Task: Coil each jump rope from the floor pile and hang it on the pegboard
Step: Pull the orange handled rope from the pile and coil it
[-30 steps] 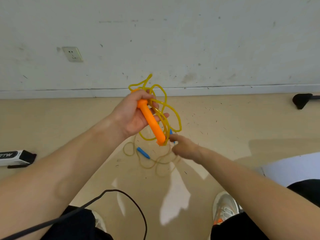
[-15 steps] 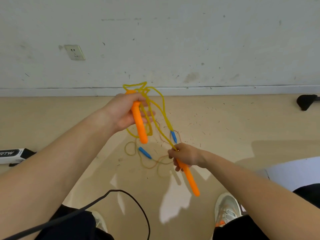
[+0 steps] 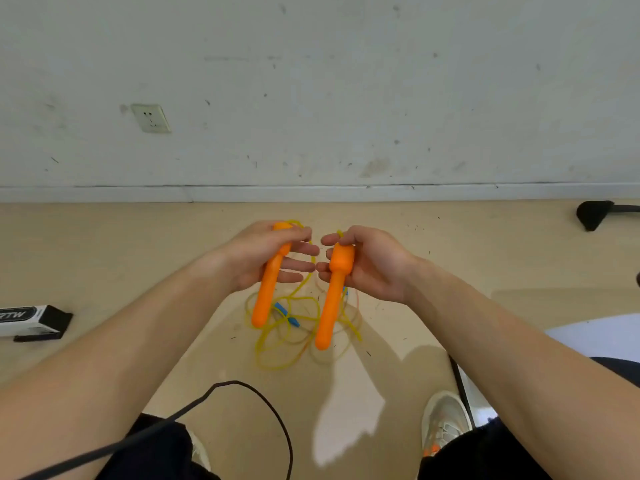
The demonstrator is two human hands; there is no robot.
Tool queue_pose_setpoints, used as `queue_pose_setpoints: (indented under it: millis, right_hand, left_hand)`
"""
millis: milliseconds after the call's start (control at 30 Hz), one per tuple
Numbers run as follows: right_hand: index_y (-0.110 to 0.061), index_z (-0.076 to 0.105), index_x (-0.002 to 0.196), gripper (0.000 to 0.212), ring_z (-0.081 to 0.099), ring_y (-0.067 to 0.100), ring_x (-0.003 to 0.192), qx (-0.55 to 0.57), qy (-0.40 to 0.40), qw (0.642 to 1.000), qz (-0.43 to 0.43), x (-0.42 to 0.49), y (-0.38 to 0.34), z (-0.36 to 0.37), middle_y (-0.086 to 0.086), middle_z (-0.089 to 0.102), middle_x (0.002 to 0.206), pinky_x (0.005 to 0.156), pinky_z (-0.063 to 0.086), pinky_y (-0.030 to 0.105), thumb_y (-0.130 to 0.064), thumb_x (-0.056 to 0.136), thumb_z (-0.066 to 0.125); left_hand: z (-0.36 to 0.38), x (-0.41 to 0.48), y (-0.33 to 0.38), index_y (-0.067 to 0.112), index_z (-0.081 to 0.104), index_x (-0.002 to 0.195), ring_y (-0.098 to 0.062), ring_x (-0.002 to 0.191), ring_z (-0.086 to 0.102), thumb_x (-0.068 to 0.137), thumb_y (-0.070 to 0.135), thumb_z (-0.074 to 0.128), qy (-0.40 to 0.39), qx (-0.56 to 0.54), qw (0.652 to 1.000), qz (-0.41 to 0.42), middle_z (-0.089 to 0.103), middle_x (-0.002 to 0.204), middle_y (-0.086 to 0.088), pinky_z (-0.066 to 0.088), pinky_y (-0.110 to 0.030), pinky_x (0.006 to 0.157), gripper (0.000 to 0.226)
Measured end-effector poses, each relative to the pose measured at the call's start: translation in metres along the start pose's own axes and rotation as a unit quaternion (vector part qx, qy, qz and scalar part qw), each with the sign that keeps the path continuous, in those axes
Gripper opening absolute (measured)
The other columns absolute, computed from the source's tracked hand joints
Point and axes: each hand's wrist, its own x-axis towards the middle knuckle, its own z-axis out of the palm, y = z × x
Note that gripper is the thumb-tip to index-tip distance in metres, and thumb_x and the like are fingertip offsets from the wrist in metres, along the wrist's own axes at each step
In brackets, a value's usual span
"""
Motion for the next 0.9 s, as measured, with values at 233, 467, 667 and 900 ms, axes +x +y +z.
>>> queue_pose_setpoints:
  millis: [233, 467, 667, 900]
  right_hand:
    - [-0.005, 0.066, 0.118, 0.03, 0.064, 0.018, 0.092, -0.197, 0.065, 0.973, -0.104, -0.014, -0.011, 0.0, 0.008, 0.071, 0.099, 0.085, 0.046, 0.034, -0.02, 0.092, 0.068]
    - [0.001, 0.067, 0.107, 0.034, 0.07, 0.024, 0.084, -0.188, 0.1, 0.963, -0.164, -0.005, -0.007, -0.01, 0.021, 0.073, 0.098, 0.079, 0.06, 0.031, -0.008, 0.077, 0.082]
    - [-0.019, 0.059, 0.087, 0.038, 0.054, 0.011, 0.068, -0.436, 0.186, 0.849, -0.234, -0.001, -0.01, -0.018, -0.005, 0.054, 0.078, 0.063, 0.045, 0.029, -0.046, 0.074, 0.082]
    - [-0.015, 0.071, 0.108, 0.036, 0.059, 0.0, 0.103, -0.441, -0.024, 0.872, -0.211, -0.003, -0.013, -0.017, -0.004, 0.069, 0.112, 0.093, 0.042, 0.021, -0.034, 0.099, 0.042]
  left_hand:
    - [0.033, -0.019, 0.002, 0.018, 0.066, 0.122, -0.041, 0.098, 0.071, 0.099, 0.038, 0.057, -0.049, -0.088, 0.993, 0.055, 0.071, 0.11, -0.014, 0.059, -0.048, 0.087, 0.032]
    - [0.027, -0.017, -0.006, 0.013, 0.062, 0.125, -0.035, 0.099, 0.072, 0.09, 0.032, 0.063, -0.089, -0.074, 0.991, 0.064, 0.07, 0.105, -0.011, 0.056, -0.046, 0.087, 0.04]
    - [0.011, -0.011, -0.006, 0.012, 0.061, 0.122, -0.024, 0.082, 0.067, 0.09, 0.021, 0.065, -0.104, -0.062, 0.99, 0.077, 0.069, 0.1, -0.009, 0.052, -0.035, 0.073, 0.033]
    - [0.003, -0.019, 0.0, 0.012, 0.06, 0.123, -0.031, 0.089, 0.065, 0.087, 0.011, 0.065, -0.236, 0.034, 0.97, 0.057, 0.069, 0.113, -0.014, 0.055, -0.042, 0.084, 0.037]
